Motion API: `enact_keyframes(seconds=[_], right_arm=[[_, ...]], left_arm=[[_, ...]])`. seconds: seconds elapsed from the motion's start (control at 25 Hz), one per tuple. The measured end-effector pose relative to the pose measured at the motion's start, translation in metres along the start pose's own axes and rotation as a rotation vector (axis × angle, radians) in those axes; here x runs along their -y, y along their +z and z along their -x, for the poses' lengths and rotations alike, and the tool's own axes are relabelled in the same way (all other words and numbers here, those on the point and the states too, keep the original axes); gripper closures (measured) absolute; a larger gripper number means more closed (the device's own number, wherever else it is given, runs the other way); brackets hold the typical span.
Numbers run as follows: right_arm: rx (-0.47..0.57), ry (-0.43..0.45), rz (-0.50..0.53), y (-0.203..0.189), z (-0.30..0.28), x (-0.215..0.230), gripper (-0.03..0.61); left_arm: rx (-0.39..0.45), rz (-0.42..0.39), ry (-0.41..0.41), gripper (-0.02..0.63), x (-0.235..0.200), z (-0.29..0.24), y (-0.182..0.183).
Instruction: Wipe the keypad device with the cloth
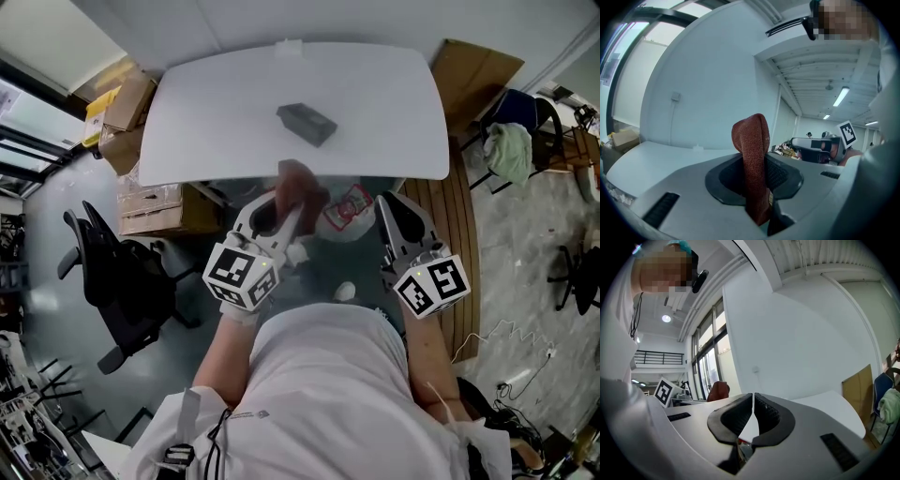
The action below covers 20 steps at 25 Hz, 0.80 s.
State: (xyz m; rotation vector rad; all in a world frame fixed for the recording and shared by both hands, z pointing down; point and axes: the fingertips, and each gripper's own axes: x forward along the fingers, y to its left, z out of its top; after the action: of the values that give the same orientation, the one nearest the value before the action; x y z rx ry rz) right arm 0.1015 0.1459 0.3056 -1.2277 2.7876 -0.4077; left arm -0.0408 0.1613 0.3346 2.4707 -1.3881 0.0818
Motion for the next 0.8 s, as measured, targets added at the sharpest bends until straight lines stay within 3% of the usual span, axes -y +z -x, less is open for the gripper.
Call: enact_keyframes(seconds=[0.52, 0.8], right_arm=[[-0.079, -0.044, 0.030, -0.010, -0.150, 0.011, 0.549], [-0.185, -0.017, 0.077, -0.036, -0.191, 0.007, 0.549]], left_arm=[[-0.033, 0.026, -0.038, 0.518, -0.147, -0.042, 0.023], [-0.087, 0.038, -0.027, 0.517, -0.198, -0.054, 0.013]])
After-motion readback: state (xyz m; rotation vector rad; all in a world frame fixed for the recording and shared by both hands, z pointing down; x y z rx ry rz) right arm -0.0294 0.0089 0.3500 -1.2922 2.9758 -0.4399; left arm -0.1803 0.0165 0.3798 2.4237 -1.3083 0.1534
